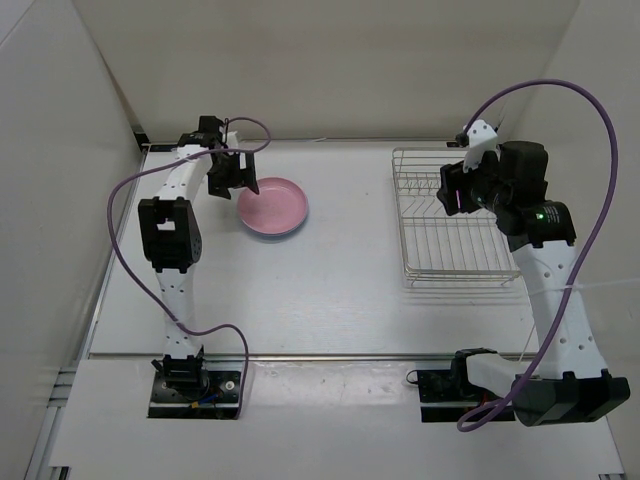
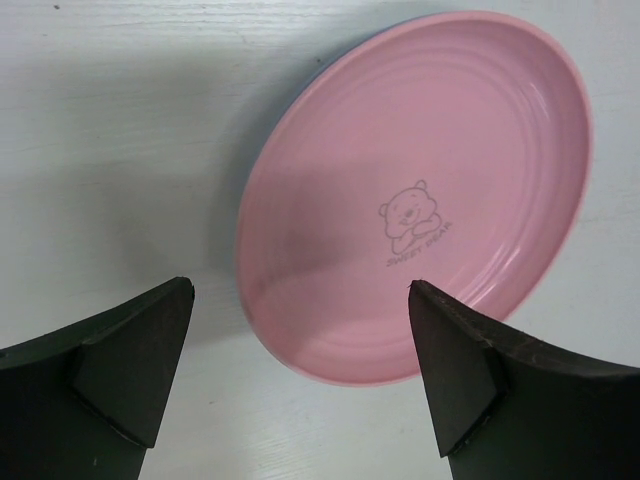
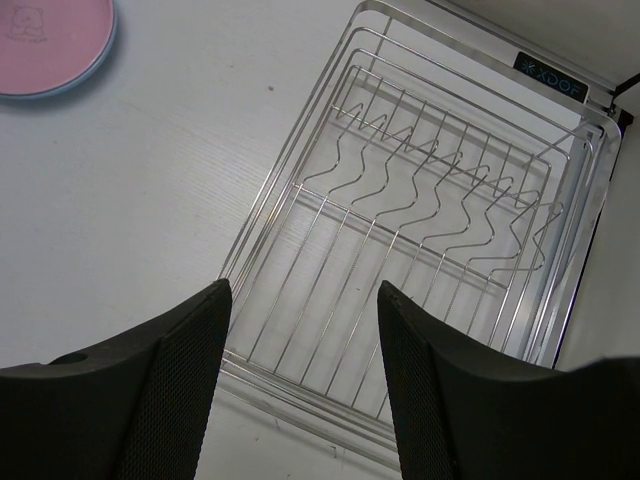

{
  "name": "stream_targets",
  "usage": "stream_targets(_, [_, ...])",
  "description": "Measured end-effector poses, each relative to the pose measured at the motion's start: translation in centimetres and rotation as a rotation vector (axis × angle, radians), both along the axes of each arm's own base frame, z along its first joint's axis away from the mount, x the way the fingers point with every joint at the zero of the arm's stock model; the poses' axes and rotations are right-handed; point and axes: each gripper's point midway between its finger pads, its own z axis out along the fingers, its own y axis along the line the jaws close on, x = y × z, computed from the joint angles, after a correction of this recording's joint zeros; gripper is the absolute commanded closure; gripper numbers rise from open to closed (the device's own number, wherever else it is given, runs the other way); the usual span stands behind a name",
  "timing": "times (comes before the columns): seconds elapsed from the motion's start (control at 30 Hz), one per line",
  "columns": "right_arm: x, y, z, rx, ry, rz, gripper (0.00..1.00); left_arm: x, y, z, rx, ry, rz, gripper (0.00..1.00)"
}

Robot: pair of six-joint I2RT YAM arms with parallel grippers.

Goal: Unload the plates from the dish rack

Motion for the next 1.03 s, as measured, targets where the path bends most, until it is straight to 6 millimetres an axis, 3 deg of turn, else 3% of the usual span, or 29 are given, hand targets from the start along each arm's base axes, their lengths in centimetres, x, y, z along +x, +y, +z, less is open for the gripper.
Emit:
stream_targets(0.07, [0.0,-0.1,-0.2,-0.002,0.004,-0.007,0.25,0.0,0.4,-0.1,0.031,-0.003,0.010,0.01])
stream_targets(0.1, [0.1,-0.3,-0.4,-0.003,0.006,-0.021,0.00,-0.2,0.7,-0.1,0.042,-0.004,0.015,0.01])
stream_targets(0.2, [0.6,-2.0,-1.3,-0.011,0.016,-0.096,0.00,-2.0,1.8,0.2,0.079,0.002,0.026,0.01])
stream_targets(0.27, [0.9,-4.2,-2.2,-0.007,0.042,-0.188,0.00,-3.7,3.1,1.5,0.106,-0.006,0.044,0.01])
stream_targets(0.37, [1.5,-8.0,-3.4,0.016,0.088,-0.341,0.00,-5.1,6.2,6.0,0.128,-0.085,0.094,0.01])
stream_targets(0.47, [1.6,-11.5,-4.9,0.033,0.144,-0.470,0.00,-6.2,11.0,11.6,0.159,-0.219,0.180,0.01])
stream_targets(0.53, [1.2,-13.5,-5.7,0.042,0.167,-0.544,0.00,-8.4,14.4,14.6,0.193,-0.284,0.243,0.01])
stream_targets(0.6, [0.5,-15.3,-6.4,0.055,0.180,-0.607,0.00,-11.3,17.6,16.2,0.235,-0.328,0.298,0.01])
stream_targets(0.67, [-0.4,-16.4,-7.2,0.071,0.194,-0.653,0.00,-14.5,19.5,16.4,0.271,-0.327,0.332,0.01])
stream_targets(0.83, [-2.0,-17.6,-7.6,0.099,0.199,-0.709,0.00,-20.0,20.3,13.7,0.279,-0.244,0.339,0.01])
stream_targets(1.03, [-2.7,-17.1,-6.4,0.136,0.156,-0.707,0.00,-21.8,21.0,12.4,0.261,-0.201,0.354,0.01])
